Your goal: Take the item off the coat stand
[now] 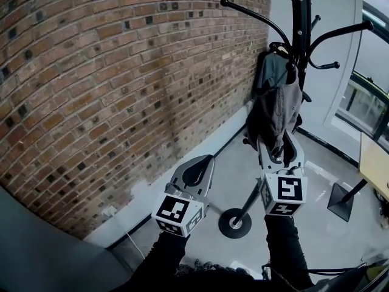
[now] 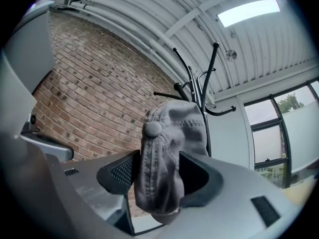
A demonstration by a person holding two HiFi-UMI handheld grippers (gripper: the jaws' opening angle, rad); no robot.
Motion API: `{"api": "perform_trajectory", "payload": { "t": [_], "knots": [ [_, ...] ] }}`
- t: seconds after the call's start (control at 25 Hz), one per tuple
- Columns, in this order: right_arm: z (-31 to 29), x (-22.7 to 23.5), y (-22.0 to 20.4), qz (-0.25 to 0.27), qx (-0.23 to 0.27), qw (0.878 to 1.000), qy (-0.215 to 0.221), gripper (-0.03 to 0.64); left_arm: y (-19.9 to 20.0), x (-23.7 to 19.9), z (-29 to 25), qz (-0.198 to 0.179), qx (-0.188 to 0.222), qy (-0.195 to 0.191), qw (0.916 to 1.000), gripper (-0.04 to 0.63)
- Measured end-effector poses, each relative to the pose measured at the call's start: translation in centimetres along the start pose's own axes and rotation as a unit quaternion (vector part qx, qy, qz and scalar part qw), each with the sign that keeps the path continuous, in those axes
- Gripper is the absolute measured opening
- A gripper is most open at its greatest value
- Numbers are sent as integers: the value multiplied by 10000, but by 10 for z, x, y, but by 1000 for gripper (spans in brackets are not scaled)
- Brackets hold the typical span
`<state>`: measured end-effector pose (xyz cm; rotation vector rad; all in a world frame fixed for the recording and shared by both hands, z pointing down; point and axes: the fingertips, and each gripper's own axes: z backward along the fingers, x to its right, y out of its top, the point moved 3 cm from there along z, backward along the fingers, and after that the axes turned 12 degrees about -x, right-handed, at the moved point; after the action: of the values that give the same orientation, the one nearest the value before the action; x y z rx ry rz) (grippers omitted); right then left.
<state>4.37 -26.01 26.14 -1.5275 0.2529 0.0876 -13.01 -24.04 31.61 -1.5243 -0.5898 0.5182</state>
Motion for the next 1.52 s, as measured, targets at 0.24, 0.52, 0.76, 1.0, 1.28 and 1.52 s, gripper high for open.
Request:
{"api": "perform_trajectory", "payload": {
  "t": [0.24, 0.52, 0.76, 1.0, 1.28, 1.52],
  "knots": [
    [-7, 4, -5, 165, -265, 9994, -124, 232, -8, -1, -1, 98, -94, 32, 9999, 8],
    [-1, 10, -6, 362, -283, 9989, -120, 29, -4, 1, -4, 24, -86, 81, 9999, 8],
    [9, 13, 7, 439, -127, 9989, -85, 26, -3, 8, -8, 11, -82, 25, 10000, 8],
    [19, 9, 30, 596, 103, 9981, -74, 25, -2, 11, -10, 11, -49, 10, 10000, 8],
    [33, 5, 50, 806, 348, 9960, -152, 25, -2, 9, -8, 28, 1, 73, 10000, 8],
    [46, -3, 60, 783, 484, 9958, 24, 25, -1, 7, -10, 55, 29, 90, 9999, 8]
  ]
}}
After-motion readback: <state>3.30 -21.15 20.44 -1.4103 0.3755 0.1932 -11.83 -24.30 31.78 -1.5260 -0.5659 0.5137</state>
